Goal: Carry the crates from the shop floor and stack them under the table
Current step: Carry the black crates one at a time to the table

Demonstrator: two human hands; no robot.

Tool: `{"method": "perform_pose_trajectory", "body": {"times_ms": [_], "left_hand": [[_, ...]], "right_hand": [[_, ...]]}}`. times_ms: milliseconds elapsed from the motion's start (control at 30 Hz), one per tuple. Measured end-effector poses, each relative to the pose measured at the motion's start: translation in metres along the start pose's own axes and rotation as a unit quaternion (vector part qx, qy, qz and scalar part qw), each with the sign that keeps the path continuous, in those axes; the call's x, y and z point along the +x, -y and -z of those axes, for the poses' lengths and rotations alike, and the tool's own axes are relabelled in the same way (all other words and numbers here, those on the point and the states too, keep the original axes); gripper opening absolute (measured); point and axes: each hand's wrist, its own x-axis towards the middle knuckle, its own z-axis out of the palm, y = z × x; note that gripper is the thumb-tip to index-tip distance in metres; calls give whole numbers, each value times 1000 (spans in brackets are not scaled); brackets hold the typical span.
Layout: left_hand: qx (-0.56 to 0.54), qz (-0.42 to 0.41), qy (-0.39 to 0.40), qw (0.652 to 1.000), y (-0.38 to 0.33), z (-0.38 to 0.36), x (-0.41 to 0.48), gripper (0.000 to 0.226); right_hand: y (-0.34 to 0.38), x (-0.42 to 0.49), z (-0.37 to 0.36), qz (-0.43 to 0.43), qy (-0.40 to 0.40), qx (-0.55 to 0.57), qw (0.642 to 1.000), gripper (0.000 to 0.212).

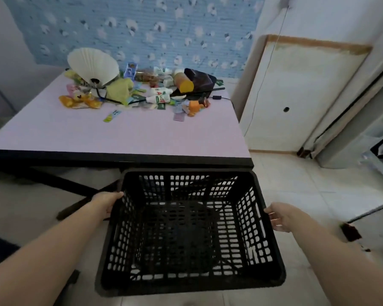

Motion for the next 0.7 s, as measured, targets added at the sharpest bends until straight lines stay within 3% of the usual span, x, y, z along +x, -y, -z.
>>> {"method": "perform_pose_trajectory", "body": {"times_ms": [67,367,500,700], "left_hand": [[-10,19,-20,1000,25,-20,28,28],[-34,105,-55,992,84,-67,145,34],[-8,86,-26,996,92,-80,198,46],[19,56,-10,998,97,-98,235,45]], "right_hand": [[6,45,-16,-16,4,-6,1000,23],[3,218,-73,-75,-10,-48,996,23],[-3,269,-100,-87,-5,-44,995,15],[-15,311,-125,-110,-10,-65,992,10]]}}
